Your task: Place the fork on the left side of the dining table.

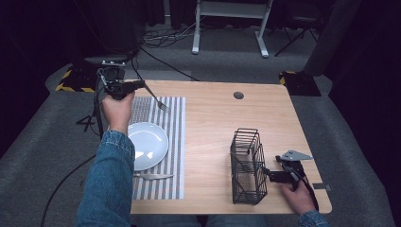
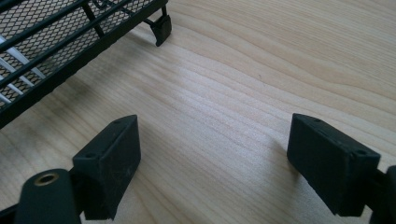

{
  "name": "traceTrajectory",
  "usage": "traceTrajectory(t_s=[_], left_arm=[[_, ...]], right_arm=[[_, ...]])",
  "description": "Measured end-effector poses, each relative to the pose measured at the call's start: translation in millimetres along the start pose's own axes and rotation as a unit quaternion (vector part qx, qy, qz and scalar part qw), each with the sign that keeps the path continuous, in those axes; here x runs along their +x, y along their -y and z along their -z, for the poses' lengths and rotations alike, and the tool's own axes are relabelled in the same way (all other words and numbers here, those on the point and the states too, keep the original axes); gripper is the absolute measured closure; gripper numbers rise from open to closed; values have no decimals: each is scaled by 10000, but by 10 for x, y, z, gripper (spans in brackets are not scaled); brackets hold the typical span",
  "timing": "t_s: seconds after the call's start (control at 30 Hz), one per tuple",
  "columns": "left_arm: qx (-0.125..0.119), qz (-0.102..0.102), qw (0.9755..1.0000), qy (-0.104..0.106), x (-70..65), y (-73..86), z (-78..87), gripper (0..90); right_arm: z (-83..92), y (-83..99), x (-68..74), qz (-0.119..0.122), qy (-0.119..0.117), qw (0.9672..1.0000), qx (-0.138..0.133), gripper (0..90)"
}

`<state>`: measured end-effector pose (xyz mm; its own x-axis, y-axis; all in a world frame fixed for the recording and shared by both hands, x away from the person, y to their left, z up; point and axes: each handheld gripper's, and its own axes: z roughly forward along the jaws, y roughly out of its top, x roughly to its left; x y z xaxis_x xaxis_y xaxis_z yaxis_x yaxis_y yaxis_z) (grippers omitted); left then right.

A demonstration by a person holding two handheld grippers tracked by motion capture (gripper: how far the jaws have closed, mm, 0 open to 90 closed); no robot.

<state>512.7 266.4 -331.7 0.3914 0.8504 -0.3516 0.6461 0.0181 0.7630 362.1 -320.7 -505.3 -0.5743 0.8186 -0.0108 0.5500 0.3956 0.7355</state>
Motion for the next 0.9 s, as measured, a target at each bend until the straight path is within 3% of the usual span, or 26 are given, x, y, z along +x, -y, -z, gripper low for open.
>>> traceTrajectory(t_s=[0.27, 0.73, 0.9], left_arm=[[100, 274, 9995, -89, 153, 126, -90, 857], [323, 499, 9982, -95, 222, 278, -235, 857], [275, 553, 9981, -84, 237, 295, -240, 857]], right_arm=[[0, 0, 0, 1, 0, 10000, 0, 175], [1, 1, 4, -17, 10, 10000, -2, 175], [1, 1, 4, -14, 14, 10000, 2, 175]])
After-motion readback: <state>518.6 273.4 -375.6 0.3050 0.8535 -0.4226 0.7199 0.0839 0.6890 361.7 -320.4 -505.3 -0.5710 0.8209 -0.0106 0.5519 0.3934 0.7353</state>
